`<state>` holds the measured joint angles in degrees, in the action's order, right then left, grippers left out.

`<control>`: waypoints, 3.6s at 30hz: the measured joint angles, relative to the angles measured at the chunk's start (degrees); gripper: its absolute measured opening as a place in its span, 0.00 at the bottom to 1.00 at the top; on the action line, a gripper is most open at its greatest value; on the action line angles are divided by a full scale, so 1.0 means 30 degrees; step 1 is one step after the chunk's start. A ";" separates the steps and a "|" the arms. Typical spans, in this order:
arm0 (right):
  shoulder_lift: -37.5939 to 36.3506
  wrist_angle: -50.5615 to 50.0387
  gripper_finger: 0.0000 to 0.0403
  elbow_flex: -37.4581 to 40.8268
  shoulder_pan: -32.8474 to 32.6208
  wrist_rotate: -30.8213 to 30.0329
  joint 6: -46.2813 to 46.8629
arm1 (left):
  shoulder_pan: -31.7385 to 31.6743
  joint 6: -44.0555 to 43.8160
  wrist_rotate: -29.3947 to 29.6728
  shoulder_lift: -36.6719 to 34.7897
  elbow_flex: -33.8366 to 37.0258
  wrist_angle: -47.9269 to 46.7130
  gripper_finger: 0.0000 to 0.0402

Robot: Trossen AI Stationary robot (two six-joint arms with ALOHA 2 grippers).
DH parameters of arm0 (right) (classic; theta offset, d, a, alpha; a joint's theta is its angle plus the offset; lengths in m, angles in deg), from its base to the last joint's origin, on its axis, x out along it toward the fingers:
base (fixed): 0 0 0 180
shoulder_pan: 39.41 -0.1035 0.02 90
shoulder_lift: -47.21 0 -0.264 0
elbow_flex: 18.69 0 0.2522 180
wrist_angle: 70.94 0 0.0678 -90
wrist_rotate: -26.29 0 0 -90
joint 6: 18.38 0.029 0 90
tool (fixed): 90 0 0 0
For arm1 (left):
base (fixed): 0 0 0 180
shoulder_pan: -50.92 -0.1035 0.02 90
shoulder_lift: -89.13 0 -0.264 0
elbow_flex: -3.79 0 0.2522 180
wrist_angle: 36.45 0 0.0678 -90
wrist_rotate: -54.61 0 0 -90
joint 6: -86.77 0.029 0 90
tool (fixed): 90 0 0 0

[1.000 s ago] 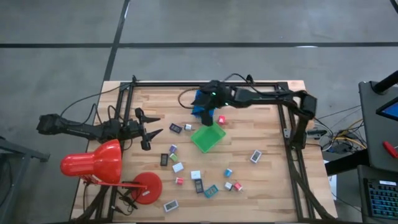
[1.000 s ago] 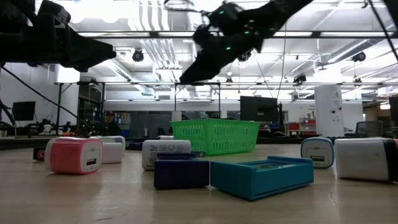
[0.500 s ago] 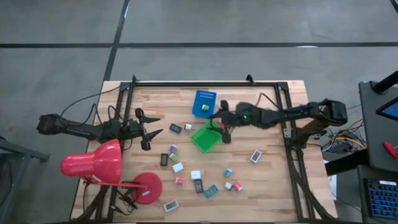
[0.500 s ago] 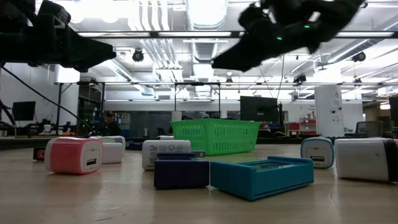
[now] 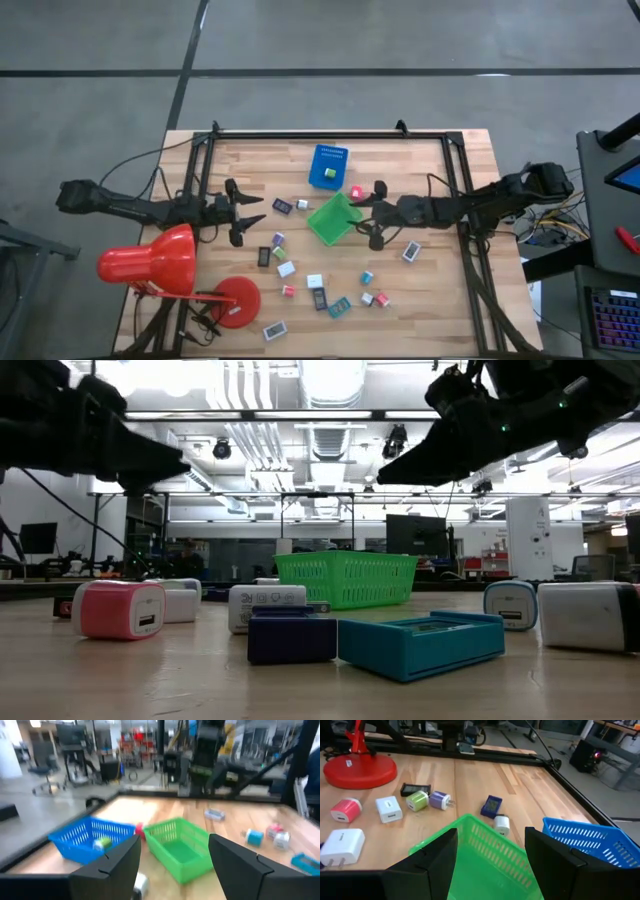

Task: Pick & Place Office items
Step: Put the top blue digital clock into the green bin

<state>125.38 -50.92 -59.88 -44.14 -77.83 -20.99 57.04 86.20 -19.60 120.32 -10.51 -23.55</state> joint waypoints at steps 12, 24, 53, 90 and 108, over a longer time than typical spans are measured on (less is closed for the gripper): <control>-0.0022 -0.0202 0.56 0.0185 -0.0001 -0.0027 -0.0181 | 0.0041 -0.1112 -0.0436 0.6225 -0.4455 -0.5368 0.59; -0.0112 -0.0164 0.56 0.1406 -0.0072 -0.0427 -0.0007 | 0.0041 -0.1506 -0.0345 1.1026 -0.8166 -0.9419 0.59; -0.3282 -0.0146 0.56 0.3091 -0.0852 -0.0858 -0.0048 | -0.2155 0.2758 0.1044 1.7107 -1.1724 -1.2695 0.59; -0.3271 -0.0663 0.56 0.3196 -0.1509 -0.0632 -0.0795 | -0.7046 0.6852 -0.4636 2.1104 -1.5693 -1.8052 0.59; -0.3271 -0.0662 0.56 0.3204 -0.1515 -0.0625 -0.0772 | -0.7522 0.7135 -0.4836 2.1104 -1.5678 -1.7745 0.47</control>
<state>115.57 -52.91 -50.27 -48.69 -79.70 -23.31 34.48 107.61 -34.11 183.63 -57.55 -76.78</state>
